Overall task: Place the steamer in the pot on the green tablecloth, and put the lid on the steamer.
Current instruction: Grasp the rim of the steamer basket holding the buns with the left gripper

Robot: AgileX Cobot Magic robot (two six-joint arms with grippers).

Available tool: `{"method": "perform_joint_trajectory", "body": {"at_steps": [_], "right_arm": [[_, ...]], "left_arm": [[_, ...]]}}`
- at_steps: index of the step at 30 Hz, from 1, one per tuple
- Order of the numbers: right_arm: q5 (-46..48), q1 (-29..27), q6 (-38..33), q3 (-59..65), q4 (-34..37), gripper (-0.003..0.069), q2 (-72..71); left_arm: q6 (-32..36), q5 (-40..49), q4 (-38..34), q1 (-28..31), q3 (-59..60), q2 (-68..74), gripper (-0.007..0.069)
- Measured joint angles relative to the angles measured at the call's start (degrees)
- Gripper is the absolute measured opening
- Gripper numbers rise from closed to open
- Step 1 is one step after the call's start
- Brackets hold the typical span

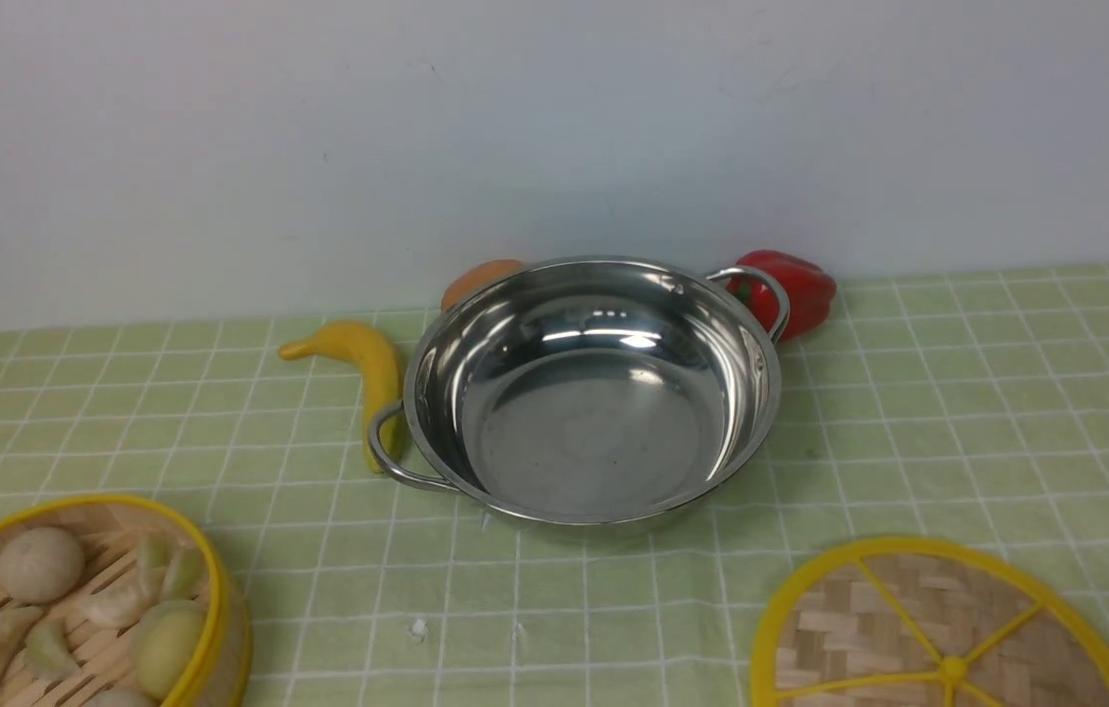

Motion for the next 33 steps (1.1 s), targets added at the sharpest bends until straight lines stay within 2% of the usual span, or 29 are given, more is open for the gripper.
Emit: {"method": "perform_joint_trajectory", "body": {"at_steps": [3, 4, 7, 9, 10, 11, 12, 14, 17, 22, 26, 33], "right_arm": [[0.0, 0.0, 0.0, 0.0, 0.0, 0.0242, 0.0], [0.0, 0.0, 0.0, 0.0, 0.0, 0.0243, 0.0], [0.0, 0.0, 0.0, 0.0, 0.0, 0.0242, 0.0], [0.0, 0.0, 0.0, 0.0, 0.0, 0.0242, 0.0], [0.0, 0.0, 0.0, 0.0, 0.0, 0.0242, 0.0], [0.0, 0.0, 0.0, 0.0, 0.0, 0.0242, 0.0], [0.0, 0.0, 0.0, 0.0, 0.0, 0.0242, 0.0], [0.0, 0.0, 0.0, 0.0, 0.0, 0.0242, 0.0], [0.0, 0.0, 0.0, 0.0, 0.0, 0.0242, 0.0], [0.0, 0.0, 0.0, 0.0, 0.0, 0.0242, 0.0], [0.0, 0.0, 0.0, 0.0, 0.0, 0.0242, 0.0], [0.0, 0.0, 0.0, 0.0, 0.0, 0.0242, 0.0]], "left_arm": [[0.01, 16.55, 13.44, 0.0, -9.39, 5.61, 0.0243], [-0.27, 19.14, 15.33, 0.0, -11.13, 6.51, 0.0243], [-3.97, 44.4, 33.46, 0.0, -19.97, 16.63, 0.0243], [-4.74, 50.1, 43.49, 0.0, -22.62, 22.01, 0.0243], [-4.72, 50.1, 44.22, 0.0, -22.78, 22.03, 0.0243], [-4.64, 51.36, 50.65, 0.0, -23.68, 25.97, 0.0243], [-4.28, 51.81, 53.55, 0.0, -23.88, 27.53, 0.0243], [-2.52, 52.0, 56.07, 0.0, -23.94, 29.75, 0.0243], [6.05, 52.06, 57.95, 0.0, -23.98, 35.97, 0.0243], [18.37, 52.56, 52.33, 0.0, -24.19, 44.79, 0.0243], [21.91, 52.56, 50.94, -0.06, -24.26, 52.34, 0.0243], [22.48, 52.56, 51.94, -0.06, -24.26, 66.09, 0.0243]]}}
